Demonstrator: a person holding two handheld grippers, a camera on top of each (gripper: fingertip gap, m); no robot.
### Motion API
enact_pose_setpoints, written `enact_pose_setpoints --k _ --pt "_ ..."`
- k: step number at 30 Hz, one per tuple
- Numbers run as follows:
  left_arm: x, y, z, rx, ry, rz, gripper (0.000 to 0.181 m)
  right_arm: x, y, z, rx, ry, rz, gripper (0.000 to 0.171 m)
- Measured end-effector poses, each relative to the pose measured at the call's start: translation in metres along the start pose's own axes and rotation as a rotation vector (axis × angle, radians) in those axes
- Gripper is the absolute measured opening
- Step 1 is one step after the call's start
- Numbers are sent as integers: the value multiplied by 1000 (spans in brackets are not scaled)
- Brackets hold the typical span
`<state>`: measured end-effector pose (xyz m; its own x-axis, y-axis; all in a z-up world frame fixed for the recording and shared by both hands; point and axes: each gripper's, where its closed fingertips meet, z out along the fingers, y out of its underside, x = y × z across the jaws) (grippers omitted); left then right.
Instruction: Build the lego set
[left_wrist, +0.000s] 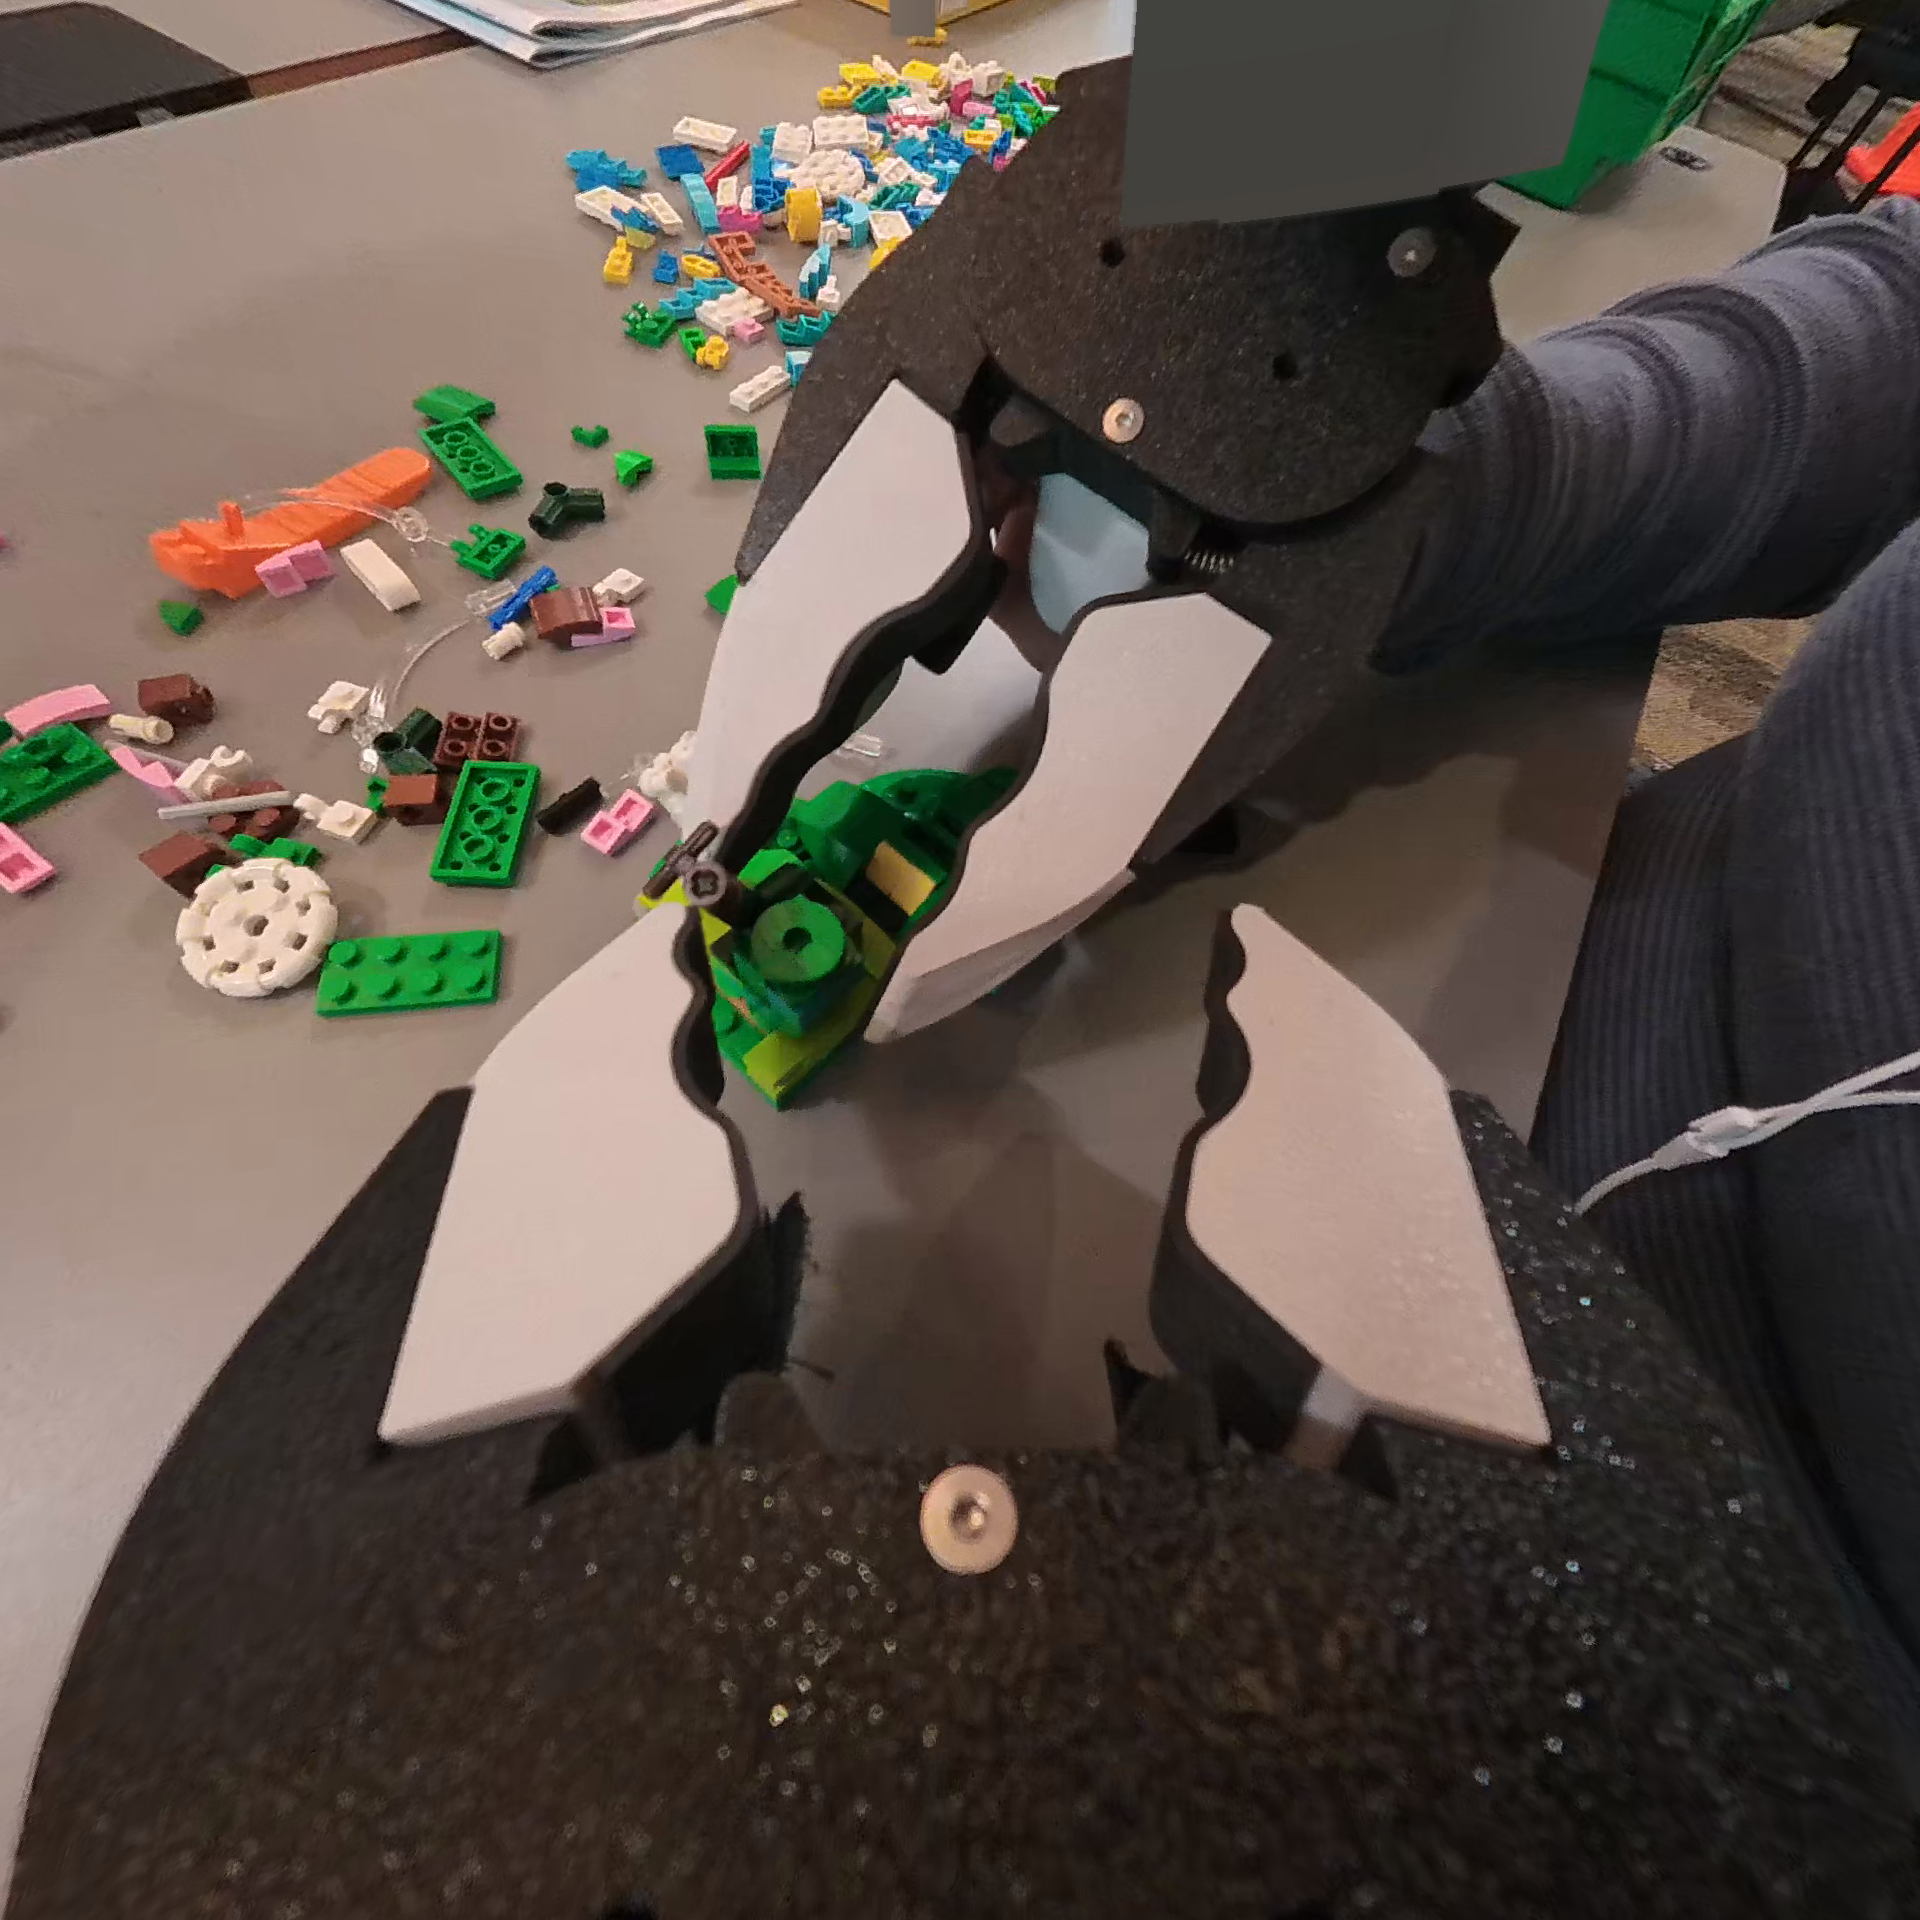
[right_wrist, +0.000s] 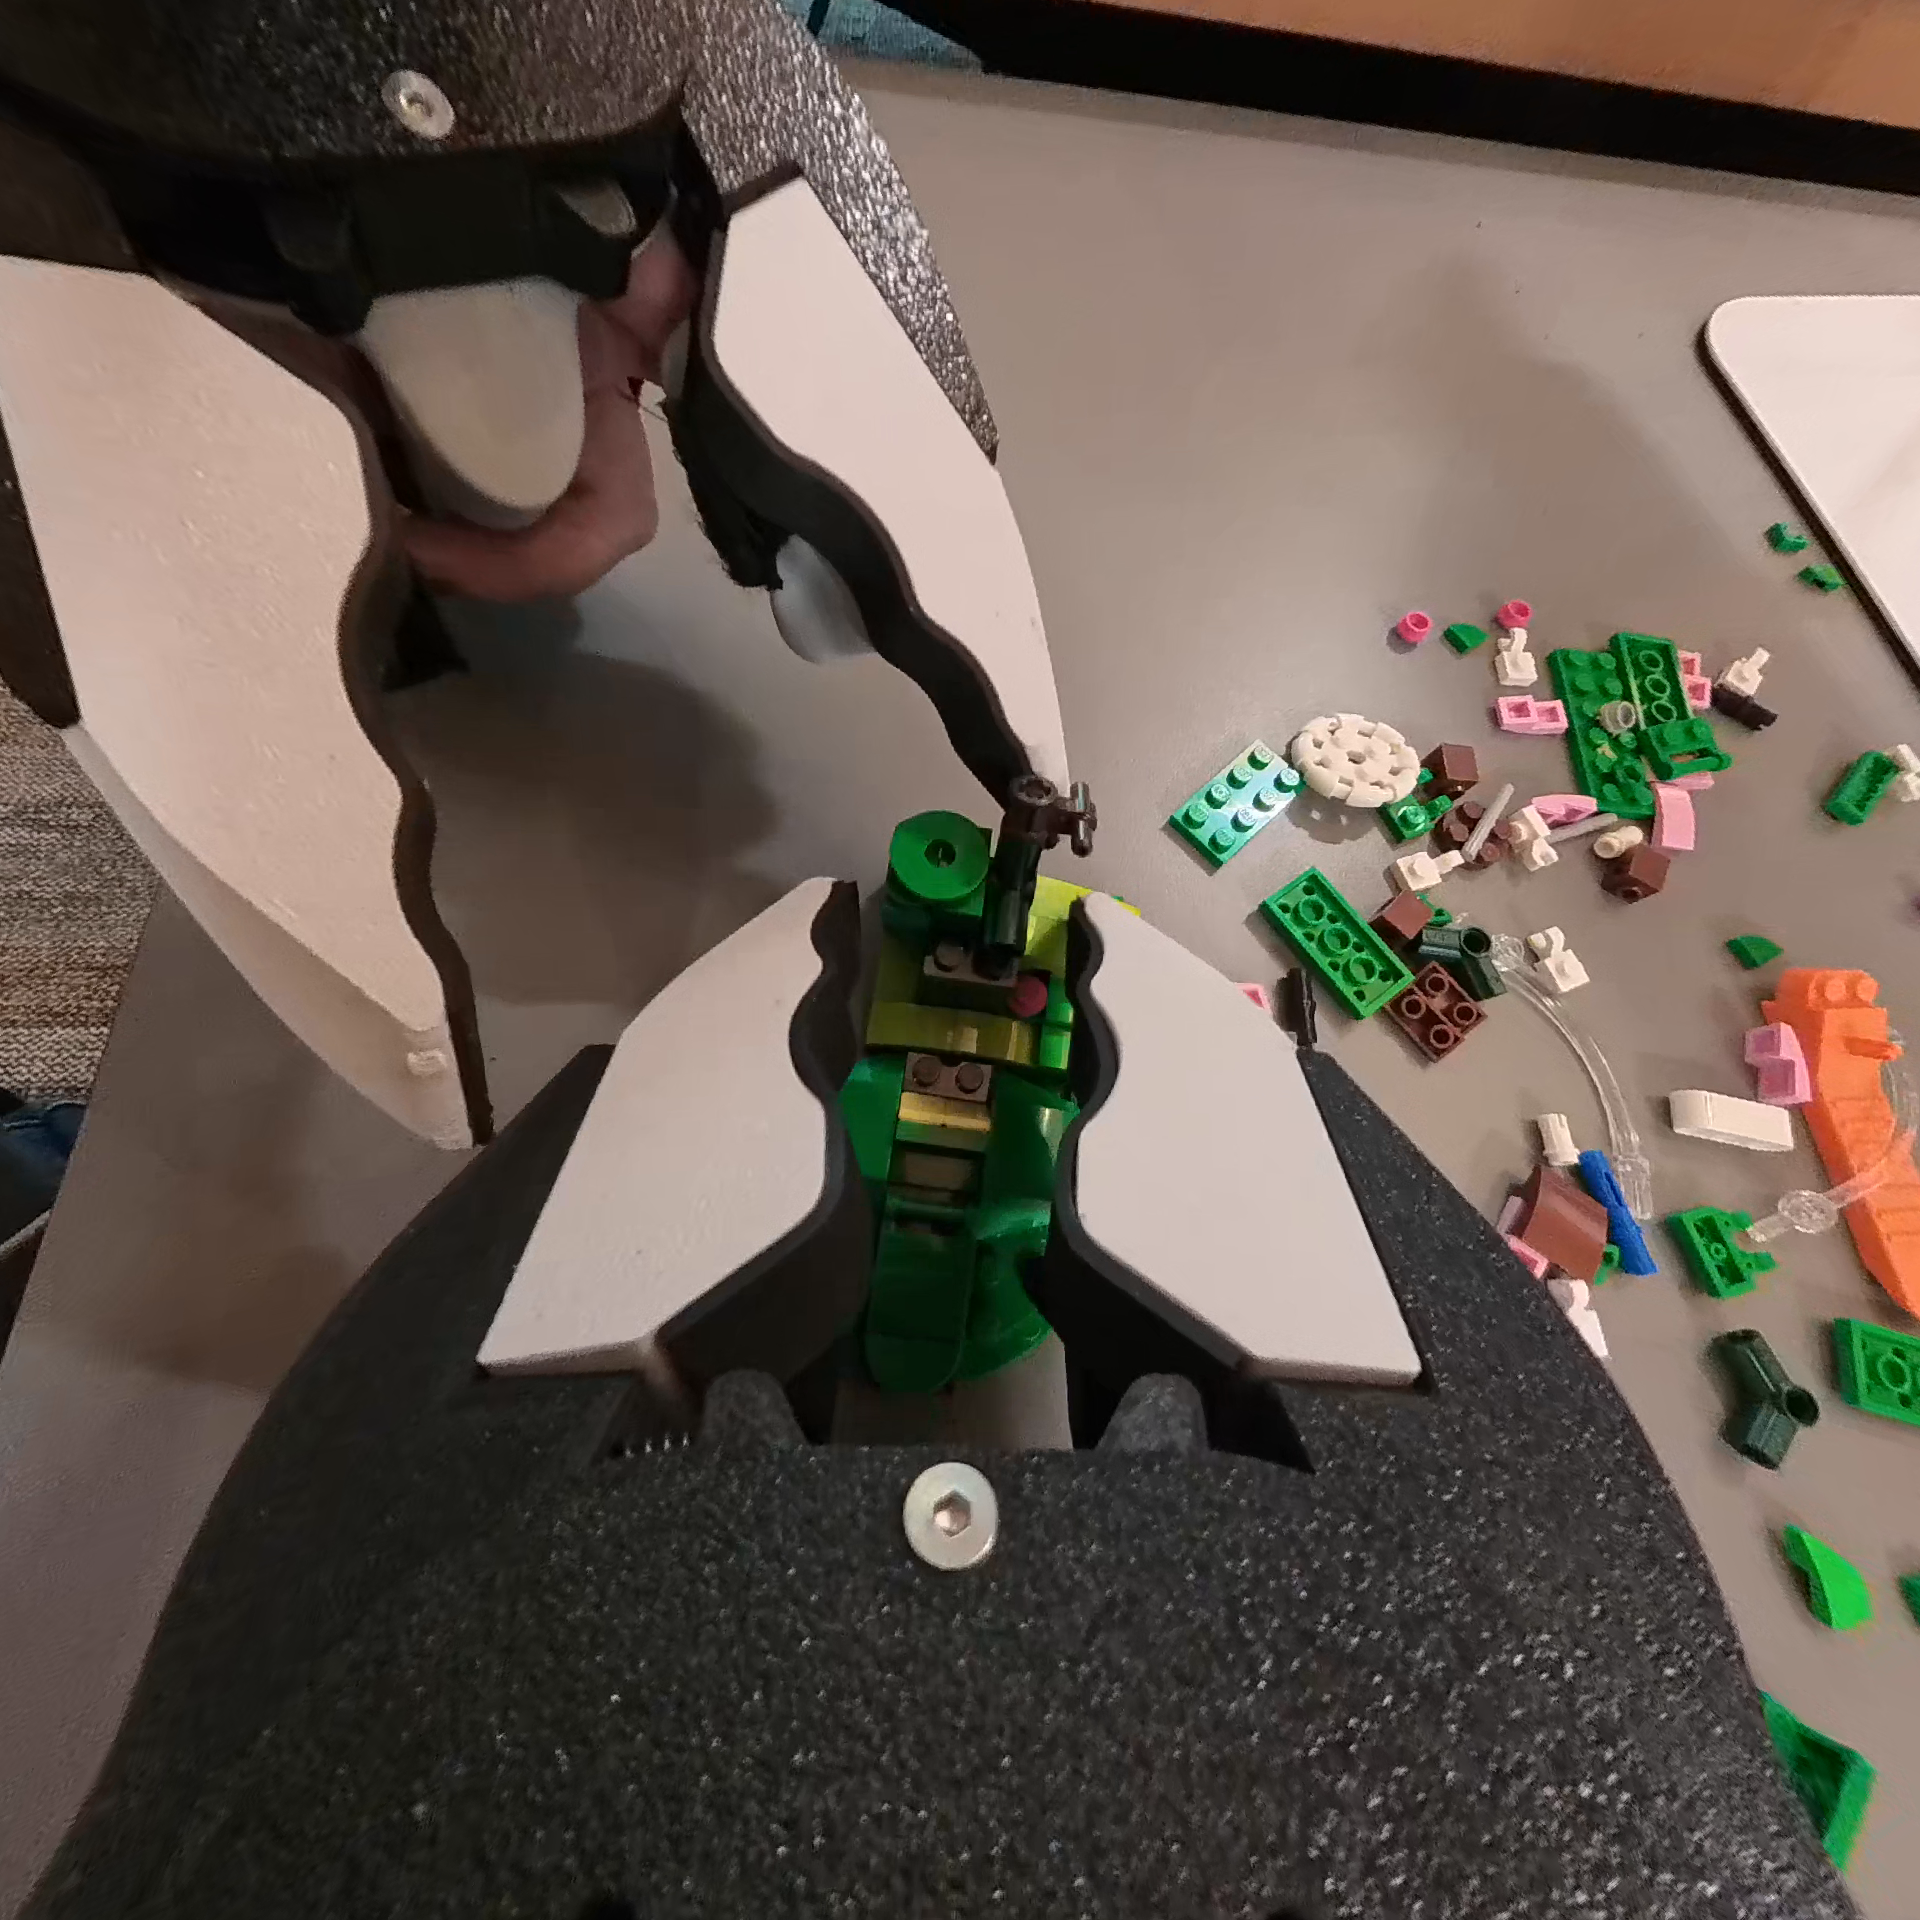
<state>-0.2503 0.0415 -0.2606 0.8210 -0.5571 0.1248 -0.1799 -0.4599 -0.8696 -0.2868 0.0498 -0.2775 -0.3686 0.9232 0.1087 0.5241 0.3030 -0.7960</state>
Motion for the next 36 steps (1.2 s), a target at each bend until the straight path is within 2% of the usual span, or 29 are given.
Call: enact_pose_setpoints --k 10,20,26,29,36 --pt "1 2 2 -33 -21 59 86 -2 -2 0 17 10 -26 27" --pt "-3 2 3 -47 -74 126 82 -2 -2 0 15 19 -28 29" --pt "-3 1 2 -41 -57 112 83 -1 -2 0 22 14 -2 27" --pt "-6 1 2 -43 -85 108 77 -1 -2 0 19 18 5 27" --pt "-9 -1 2 -15 -68 -25 73 0 -2 0 19 26 16 27"
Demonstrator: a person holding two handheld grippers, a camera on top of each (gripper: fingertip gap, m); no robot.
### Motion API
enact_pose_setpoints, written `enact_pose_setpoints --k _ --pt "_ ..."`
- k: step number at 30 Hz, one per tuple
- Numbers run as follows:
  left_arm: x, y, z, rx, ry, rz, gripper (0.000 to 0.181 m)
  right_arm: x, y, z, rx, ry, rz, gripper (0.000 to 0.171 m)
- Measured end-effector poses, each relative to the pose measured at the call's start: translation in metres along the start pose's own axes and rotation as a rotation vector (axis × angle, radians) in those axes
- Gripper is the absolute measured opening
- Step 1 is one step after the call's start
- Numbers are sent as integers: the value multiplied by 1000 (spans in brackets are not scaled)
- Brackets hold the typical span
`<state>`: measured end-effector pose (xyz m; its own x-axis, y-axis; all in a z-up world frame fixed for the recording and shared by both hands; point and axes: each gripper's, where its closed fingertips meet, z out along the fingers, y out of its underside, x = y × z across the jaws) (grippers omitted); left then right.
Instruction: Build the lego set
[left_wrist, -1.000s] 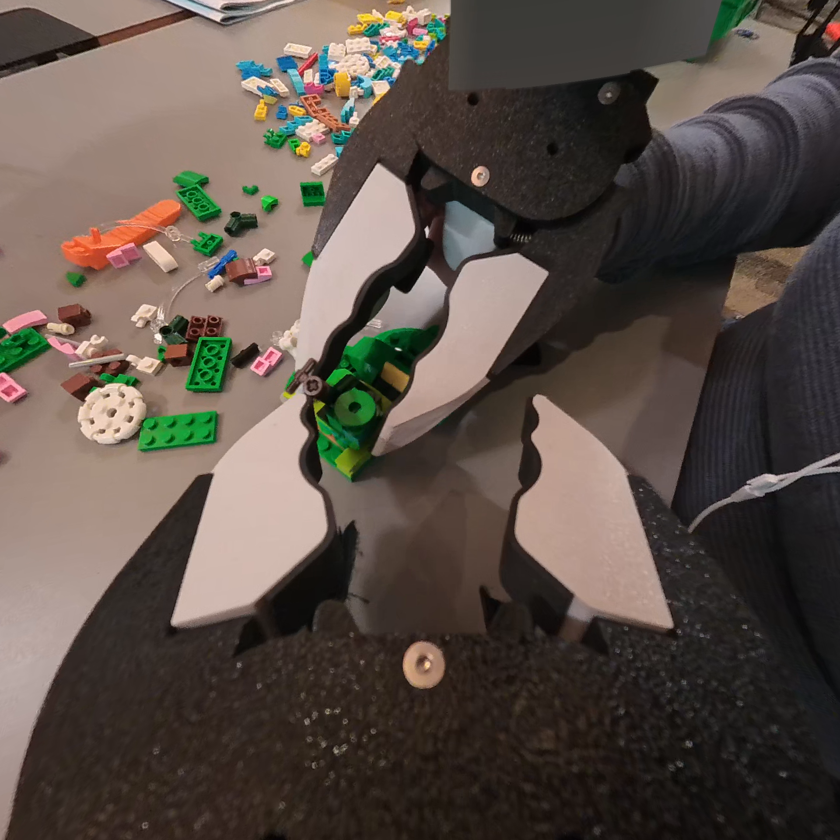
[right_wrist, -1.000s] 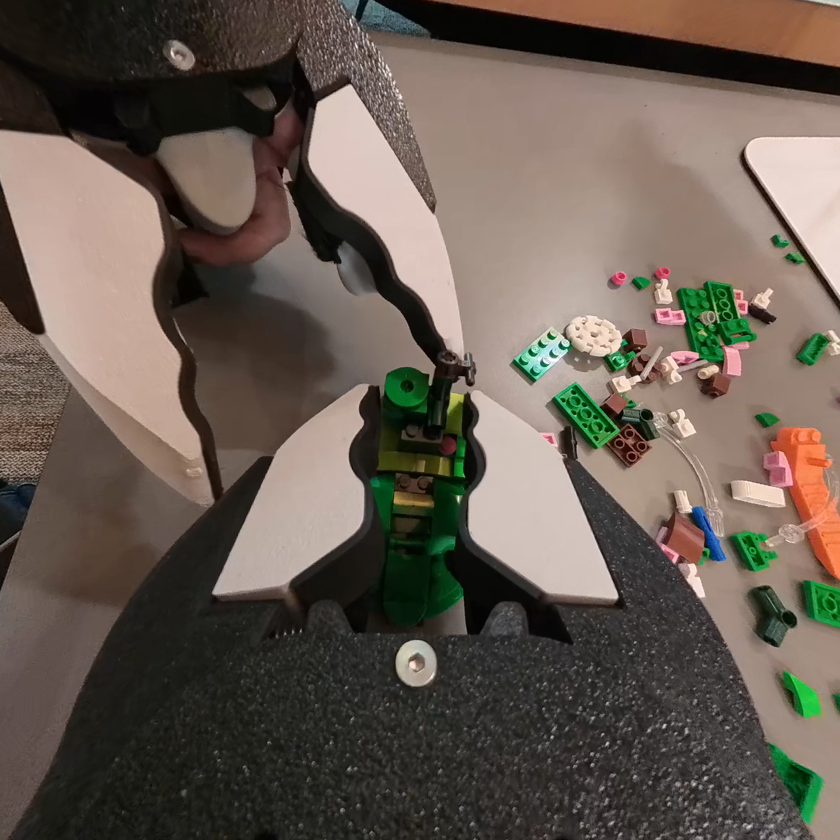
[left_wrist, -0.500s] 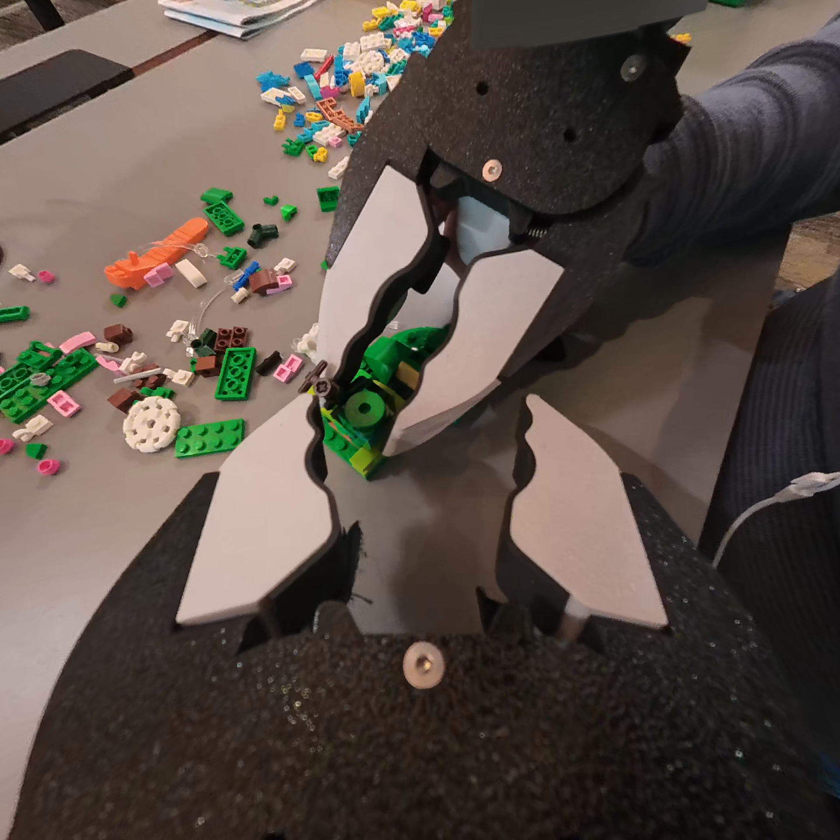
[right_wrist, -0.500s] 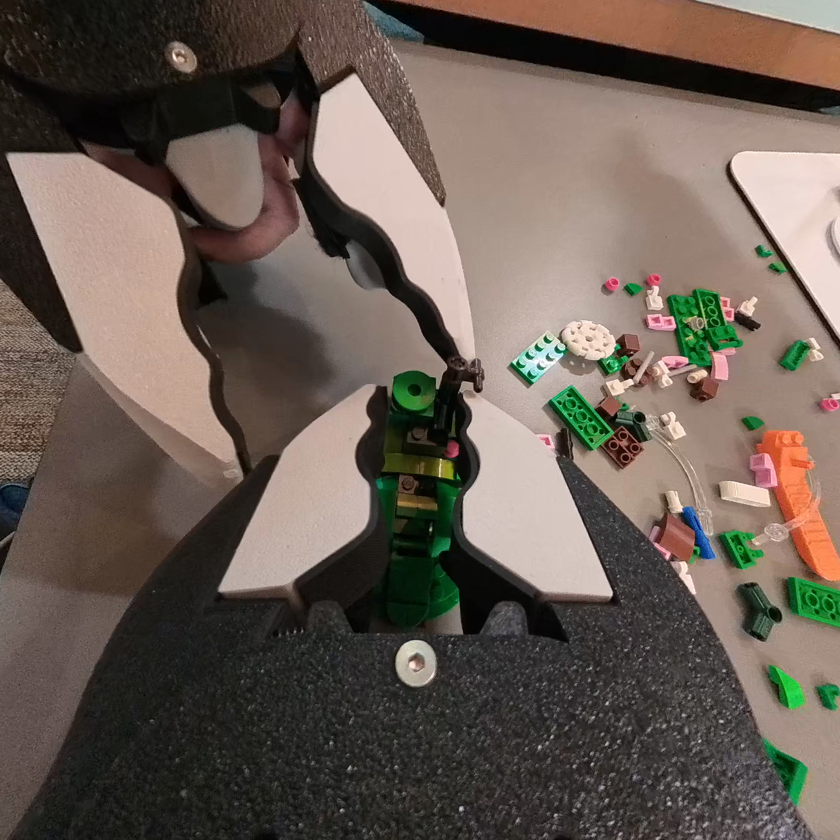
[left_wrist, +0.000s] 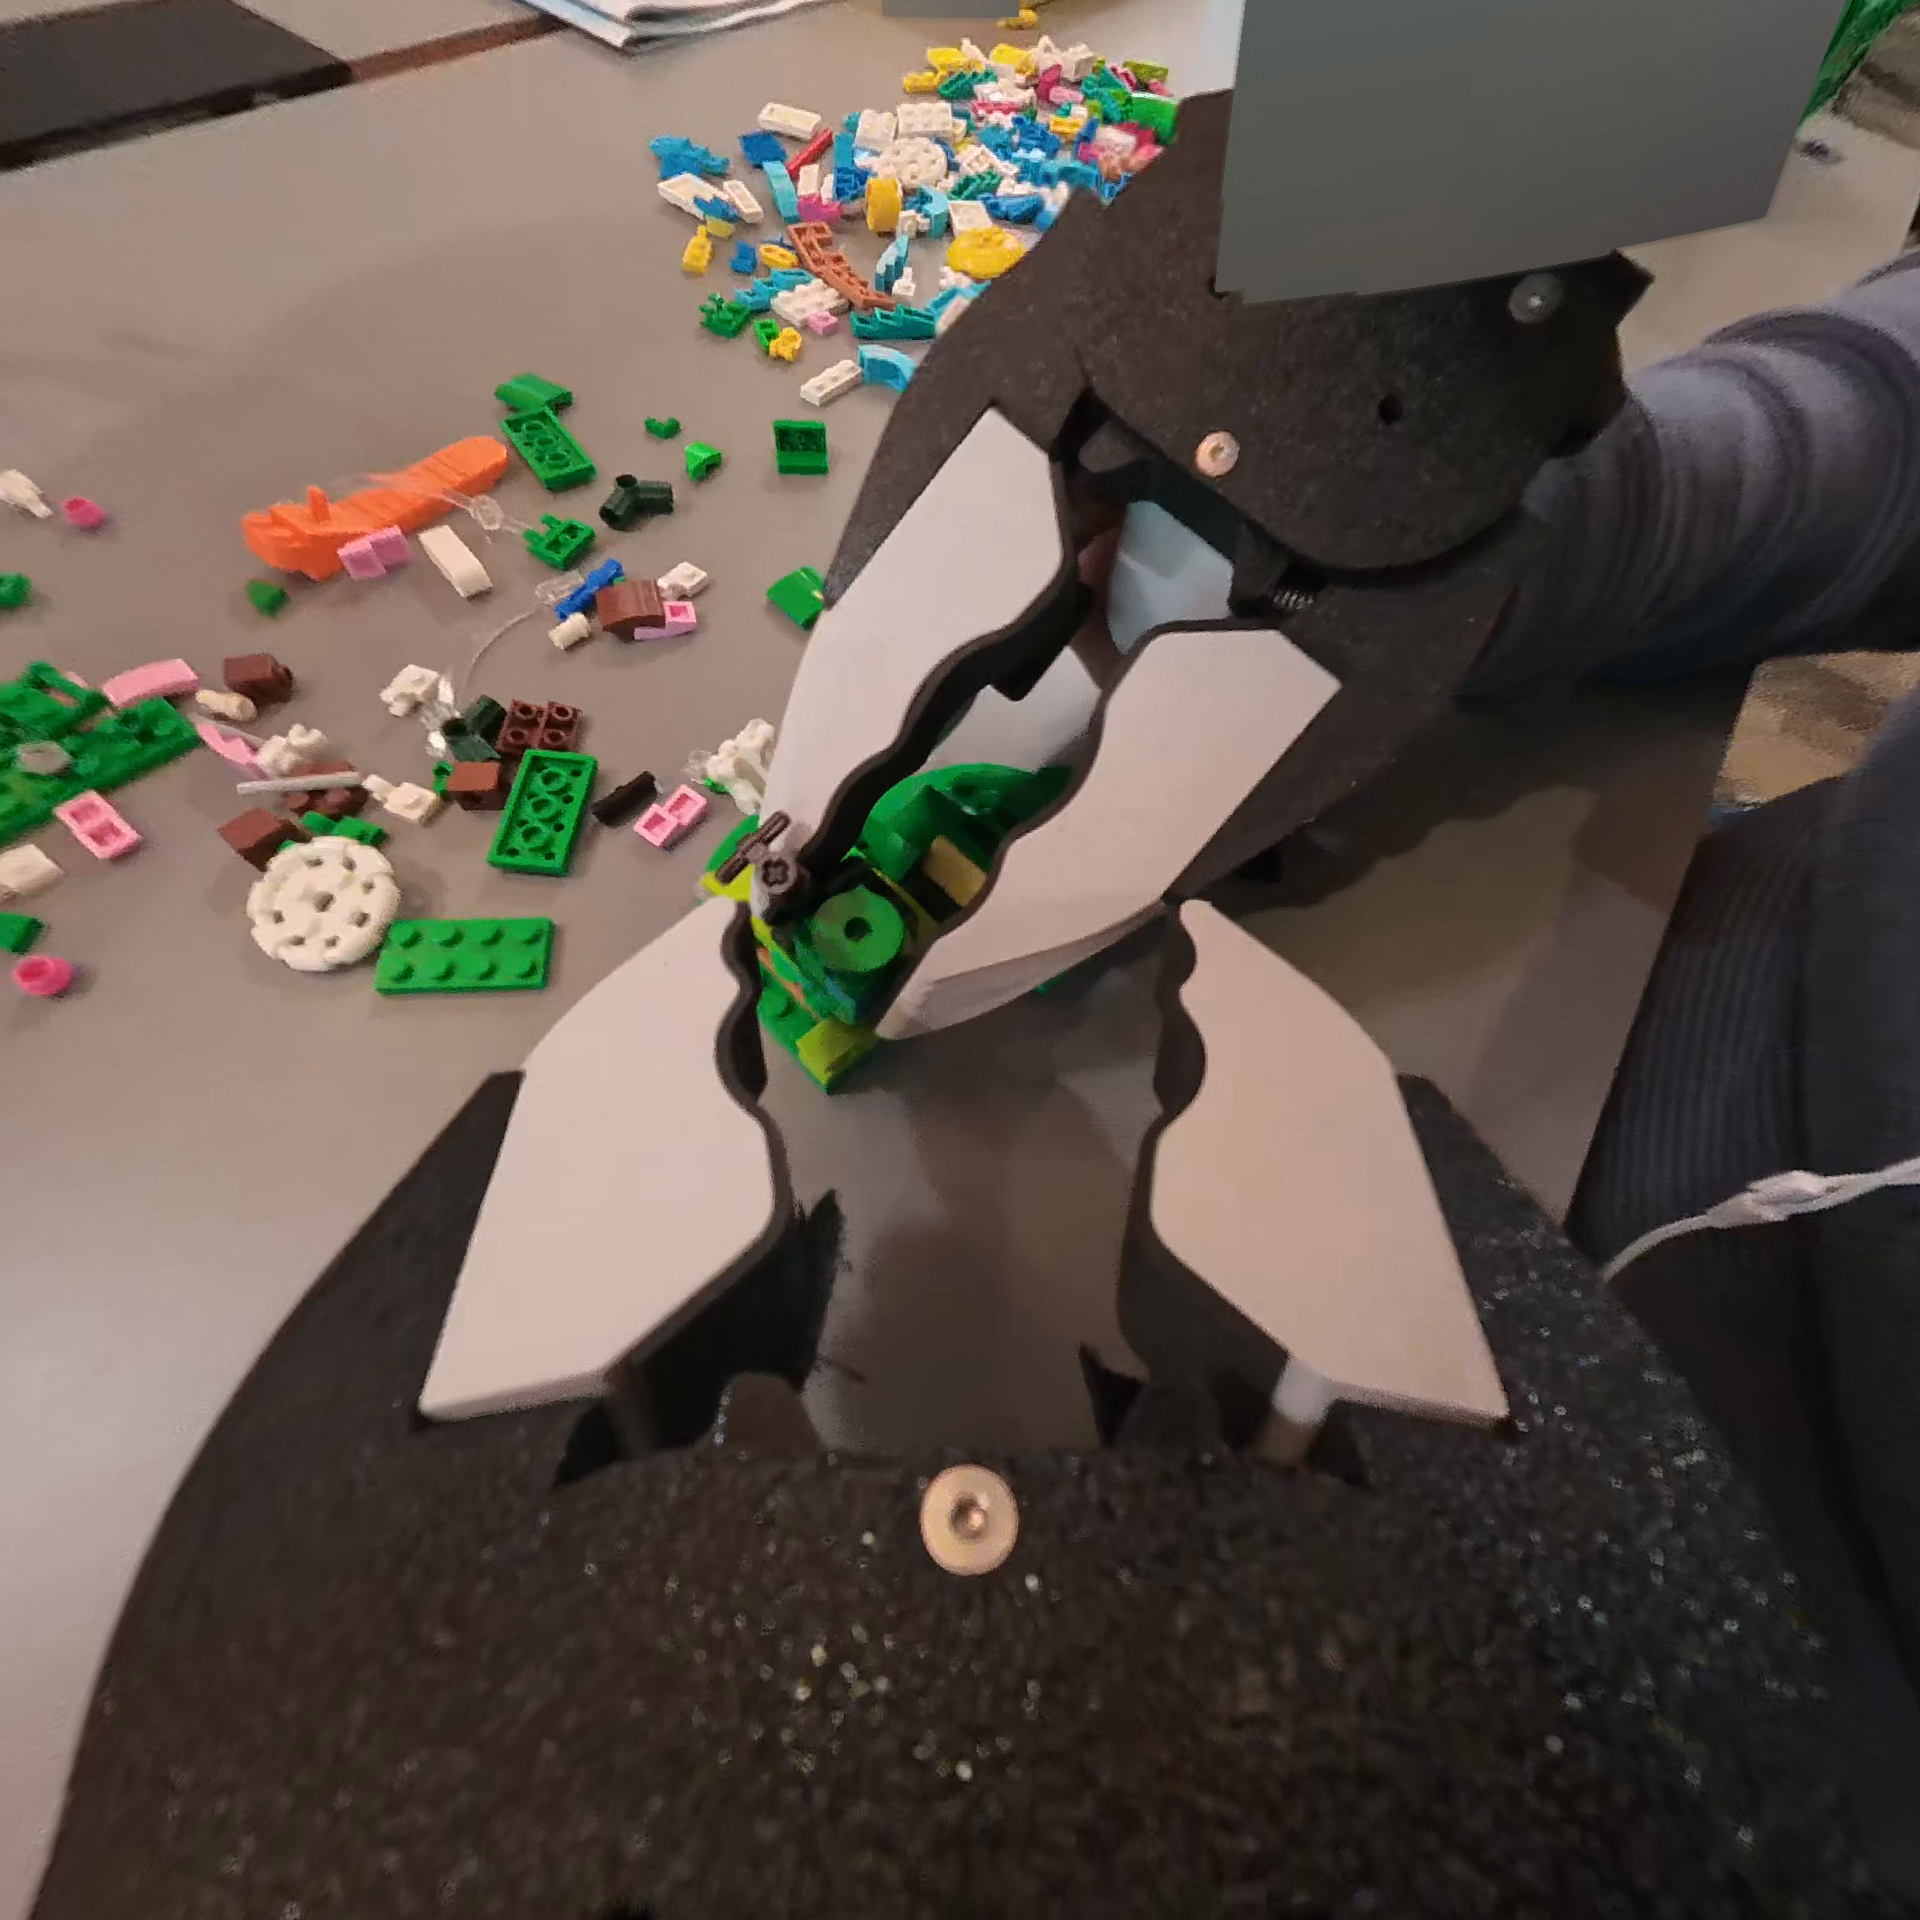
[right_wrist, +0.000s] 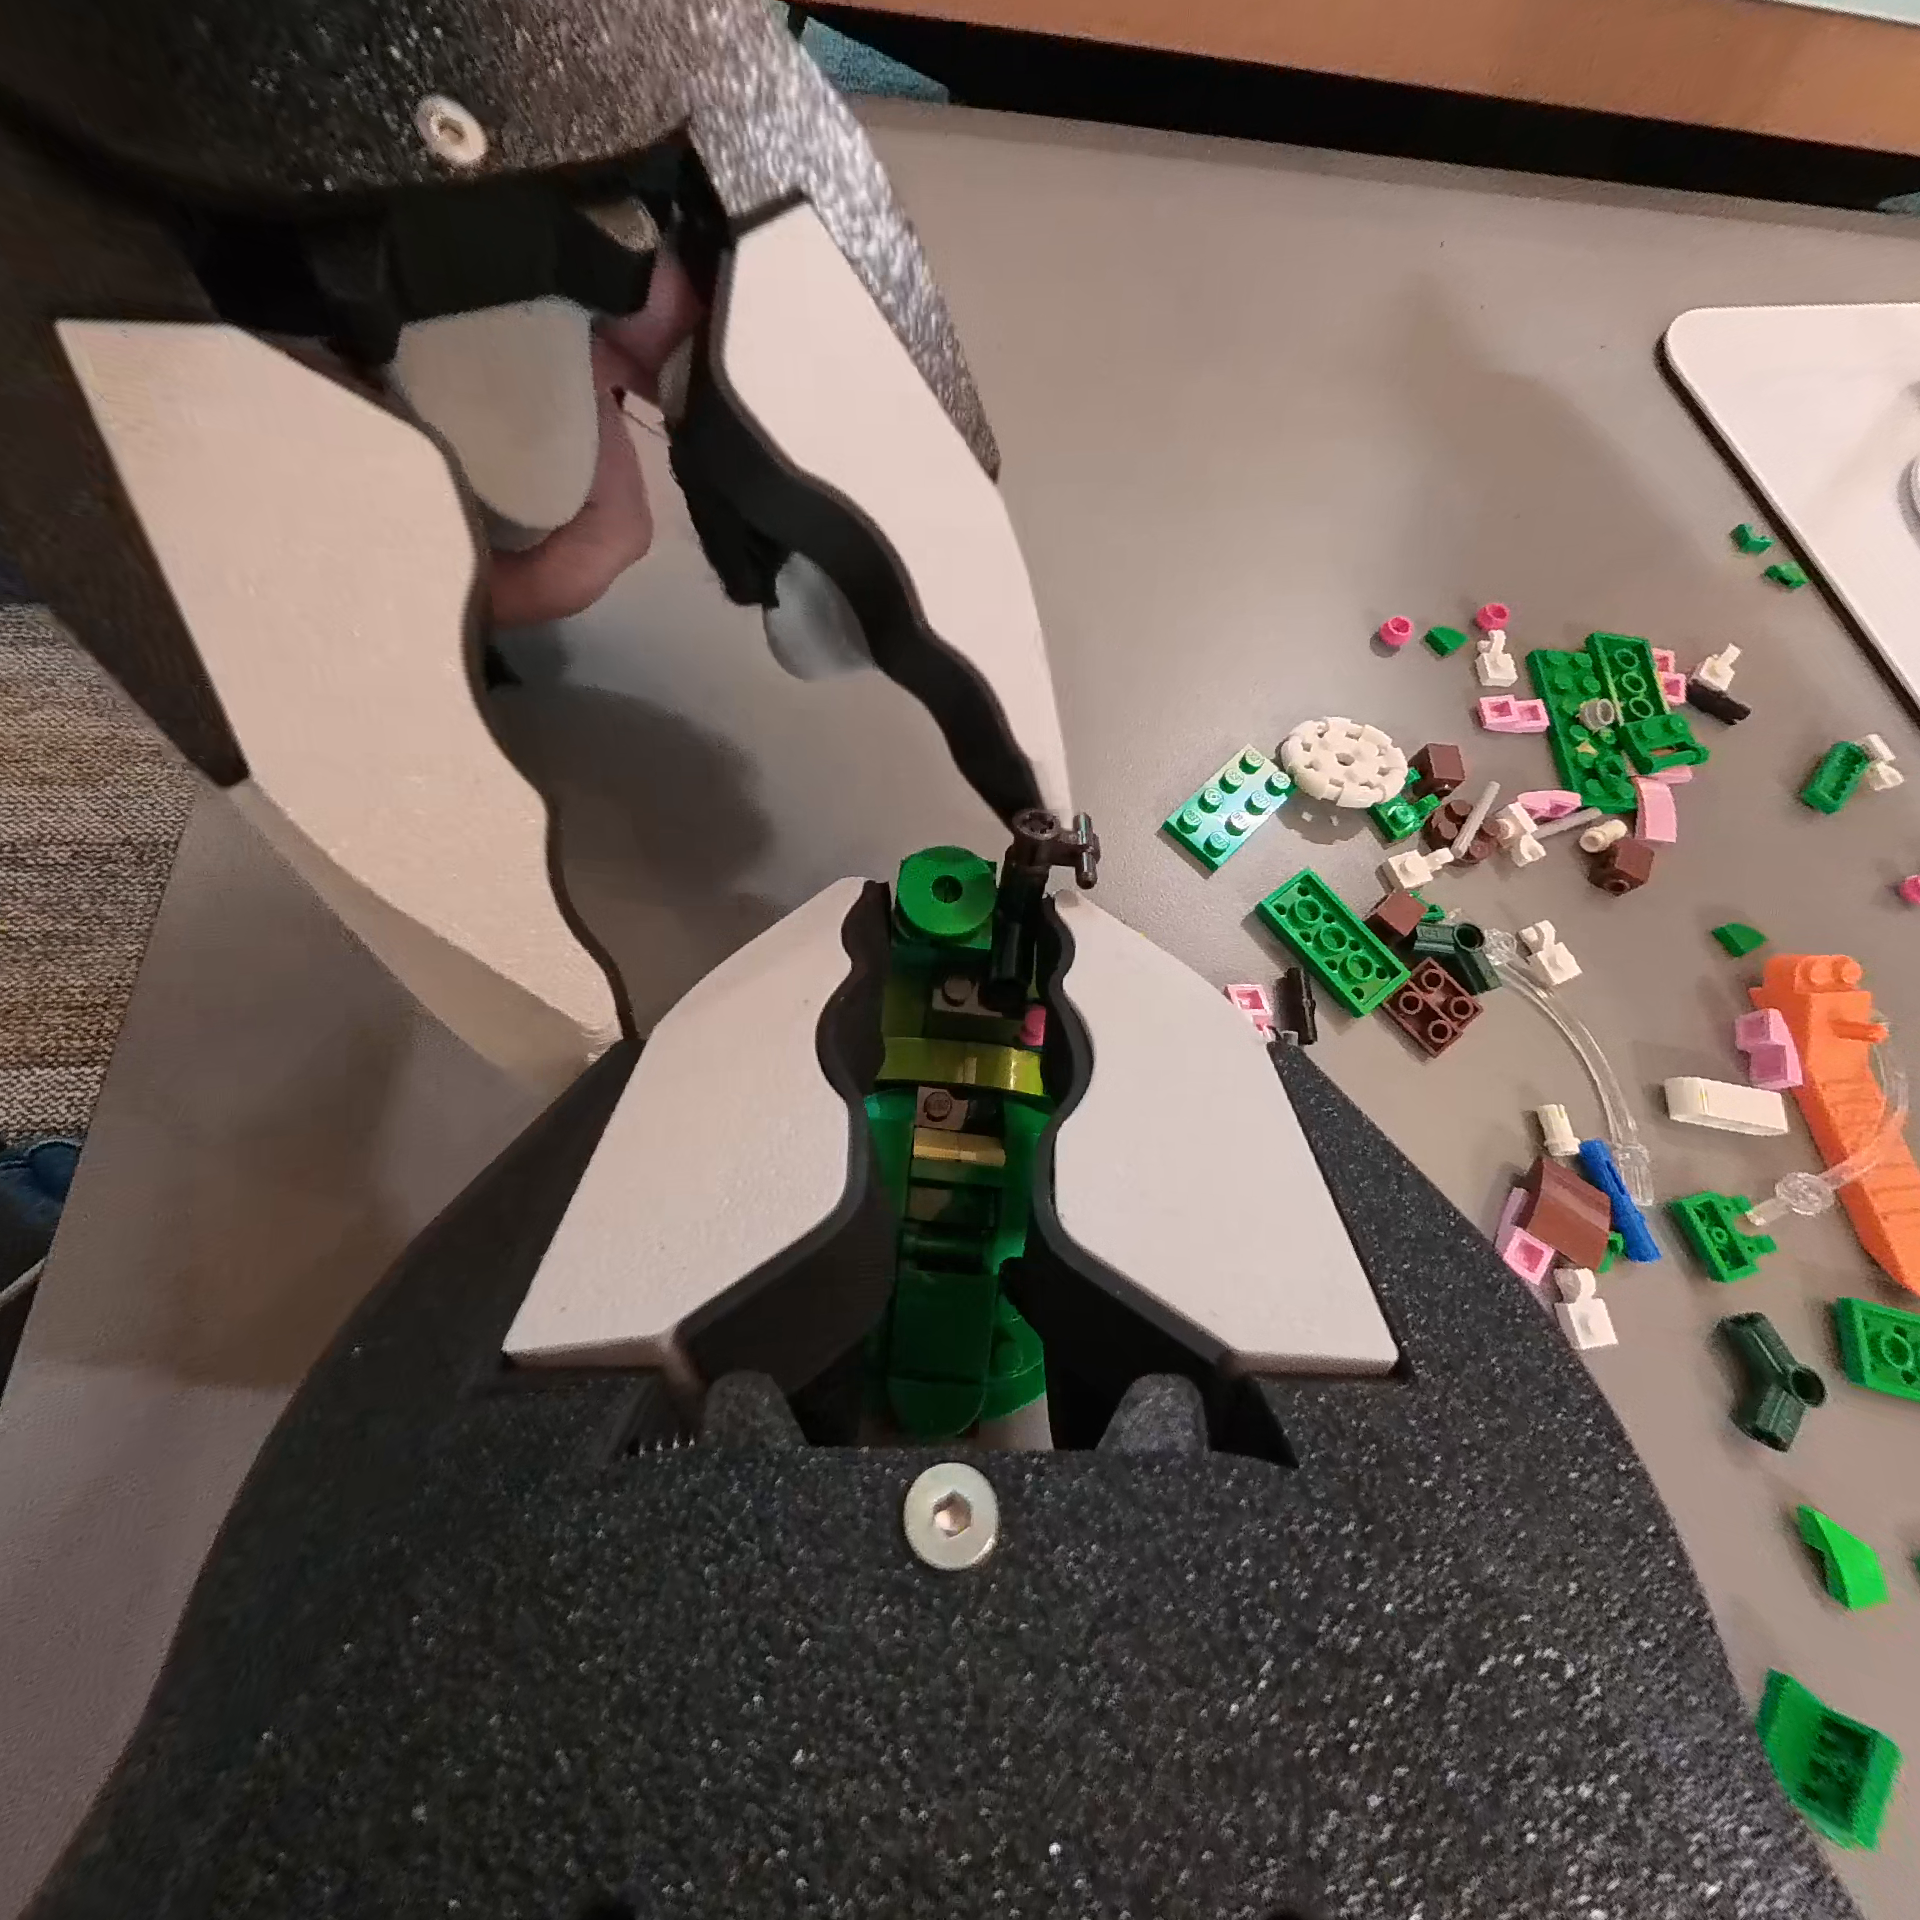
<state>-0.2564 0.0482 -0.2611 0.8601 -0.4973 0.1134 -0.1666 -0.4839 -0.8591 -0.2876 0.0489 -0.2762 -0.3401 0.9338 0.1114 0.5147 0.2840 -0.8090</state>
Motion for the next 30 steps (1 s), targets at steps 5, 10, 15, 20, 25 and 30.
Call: enact_pose_setpoints --k 5,10,15,20,25,30 --pt "4 -1 -3 42 78 -111 67 0 0 0 2 -8 -7 27" --pt "-10 -21 -25 226 98 -247 40 0 0 -1 11 -20 -8 26" --pt "-27 -20 -26 194 19 -320 18 -1 0 -1 16 -24 -9 26" --pt "-29 -16 -18 137 -10 -344 11 -1 0 -1 19 -24 -15 26" --pt "-32 -15 -13 115 -27 -363 0 -2 0 -1 19 -27 -20 26" --pt "-26 -20 -9 120 32 -392 0 -2 -1 0 16 -31 -18 26"
